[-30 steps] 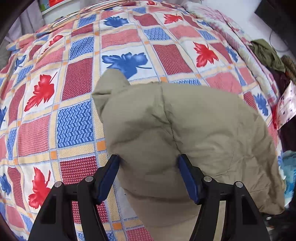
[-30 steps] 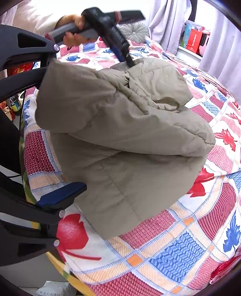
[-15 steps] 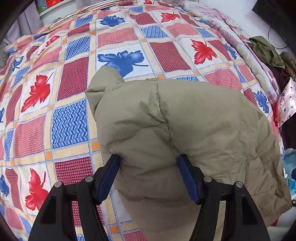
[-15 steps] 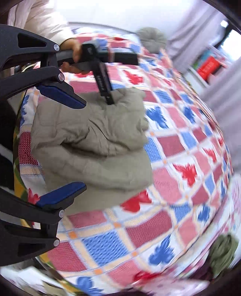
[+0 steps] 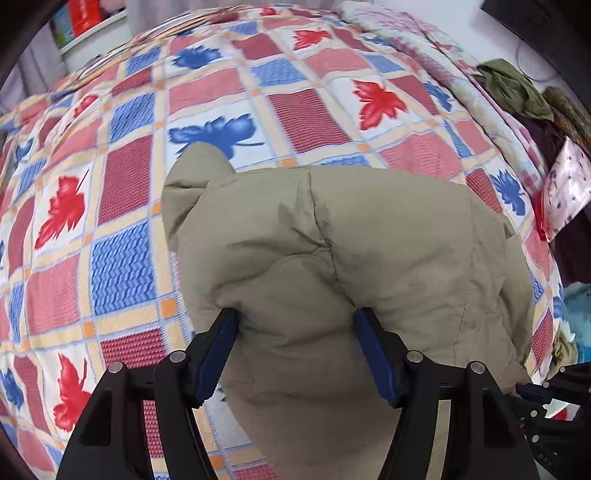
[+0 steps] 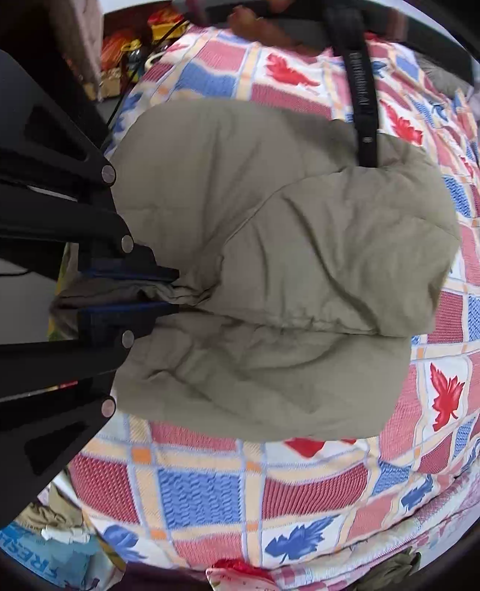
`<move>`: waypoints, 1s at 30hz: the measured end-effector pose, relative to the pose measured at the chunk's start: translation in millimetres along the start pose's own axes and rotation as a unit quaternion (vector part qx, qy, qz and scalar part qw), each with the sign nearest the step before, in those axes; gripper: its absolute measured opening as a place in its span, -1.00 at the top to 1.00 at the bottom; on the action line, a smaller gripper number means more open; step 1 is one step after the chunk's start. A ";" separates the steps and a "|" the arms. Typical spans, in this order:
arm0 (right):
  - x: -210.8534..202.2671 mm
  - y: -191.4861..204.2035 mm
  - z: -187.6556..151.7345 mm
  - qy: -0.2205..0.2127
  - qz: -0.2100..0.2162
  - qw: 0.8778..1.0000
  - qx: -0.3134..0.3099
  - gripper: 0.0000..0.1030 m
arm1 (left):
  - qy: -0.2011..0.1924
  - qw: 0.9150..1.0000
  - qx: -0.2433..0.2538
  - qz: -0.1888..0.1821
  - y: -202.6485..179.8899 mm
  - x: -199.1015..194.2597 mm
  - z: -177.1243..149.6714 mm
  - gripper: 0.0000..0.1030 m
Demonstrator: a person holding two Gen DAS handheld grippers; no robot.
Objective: Fold large clothes
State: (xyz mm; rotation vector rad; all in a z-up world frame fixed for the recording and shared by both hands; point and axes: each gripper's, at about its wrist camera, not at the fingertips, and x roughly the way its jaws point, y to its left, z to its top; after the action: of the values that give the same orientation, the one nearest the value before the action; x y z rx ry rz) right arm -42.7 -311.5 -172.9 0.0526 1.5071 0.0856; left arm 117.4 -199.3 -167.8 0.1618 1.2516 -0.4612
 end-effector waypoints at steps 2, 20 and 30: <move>5.9 -12.2 -12.6 0.008 -0.006 1.000 0.013 0.83 | -0.001 1.000 0.012 -0.003 -13.8 4.5 5.6 -0.30; -31.8 -130.2 1.5 -0.138 0.270 0.926 0.224 -0.46 | 0.007 1.000 0.006 -0.003 -33.9 31.8 20.6 -0.31; 13.2 -112.4 82.6 -0.133 0.294 0.917 0.234 0.83 | 0.006 1.000 -0.017 -0.017 -37.9 27.4 34.1 -0.31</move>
State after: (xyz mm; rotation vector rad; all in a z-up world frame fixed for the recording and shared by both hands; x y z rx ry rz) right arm 43.2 -420.7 -190.7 0.8734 1.1677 0.1892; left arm 137.7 -252.6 -177.8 0.1141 1.2743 -0.4677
